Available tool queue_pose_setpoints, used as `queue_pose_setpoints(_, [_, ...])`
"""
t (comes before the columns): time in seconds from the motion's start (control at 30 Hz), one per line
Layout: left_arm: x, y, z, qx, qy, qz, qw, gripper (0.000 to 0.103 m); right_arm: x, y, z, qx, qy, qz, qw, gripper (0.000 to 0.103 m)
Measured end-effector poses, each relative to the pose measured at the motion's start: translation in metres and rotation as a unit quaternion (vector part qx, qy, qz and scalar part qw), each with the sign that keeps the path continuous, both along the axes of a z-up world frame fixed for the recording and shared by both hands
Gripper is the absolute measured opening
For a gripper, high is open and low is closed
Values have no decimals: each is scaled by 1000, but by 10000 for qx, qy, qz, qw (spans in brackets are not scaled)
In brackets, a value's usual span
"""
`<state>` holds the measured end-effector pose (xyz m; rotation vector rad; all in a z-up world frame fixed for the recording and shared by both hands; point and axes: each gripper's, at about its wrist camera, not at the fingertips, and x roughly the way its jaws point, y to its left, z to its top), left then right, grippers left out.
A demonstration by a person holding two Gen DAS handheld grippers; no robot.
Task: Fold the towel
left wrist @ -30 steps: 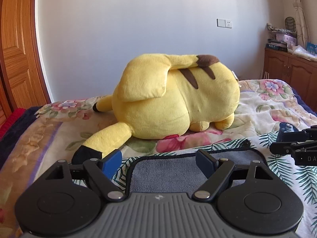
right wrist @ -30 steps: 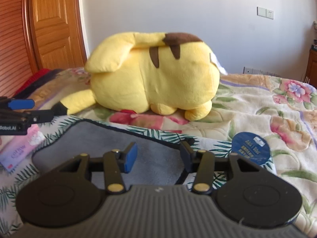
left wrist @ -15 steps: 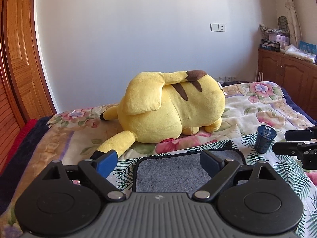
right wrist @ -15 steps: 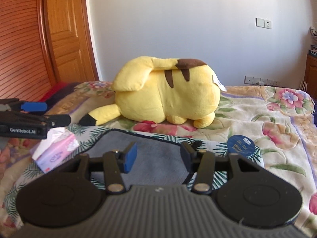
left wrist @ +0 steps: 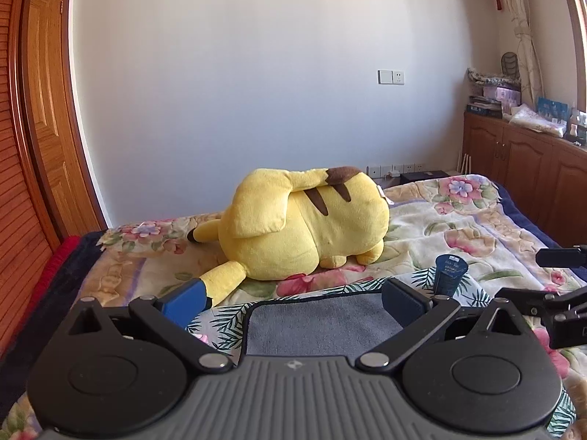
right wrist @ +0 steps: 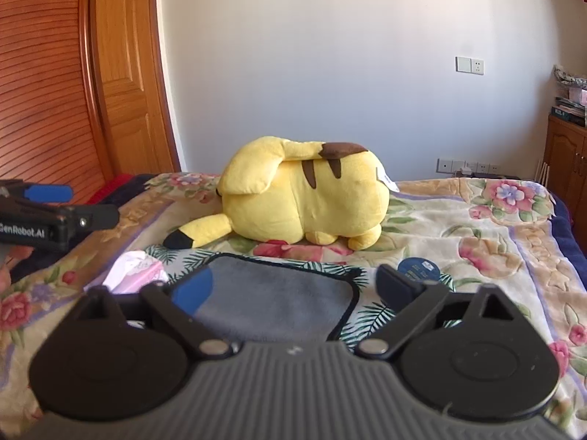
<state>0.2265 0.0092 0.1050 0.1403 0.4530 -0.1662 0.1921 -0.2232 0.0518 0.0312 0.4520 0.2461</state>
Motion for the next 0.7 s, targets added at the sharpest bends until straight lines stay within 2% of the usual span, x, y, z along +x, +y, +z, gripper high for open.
queue_pose_setpoints(0.07, [-9, 1, 6, -45, -33, -21, 10000, 84, -9, 0, 4, 17, -35, -11, 10000, 103])
queue_pose_setpoints(0.37, [-53, 3, 23, -115, -138, -31, 9998, 84, -42, 3, 15, 66, 3, -76, 9999, 103])
queue_pose_setpoints(0.7, [-93, 10, 20, -125, -86, -18, 9999, 84, -76, 7, 19, -14, -95, -86, 9999, 103])
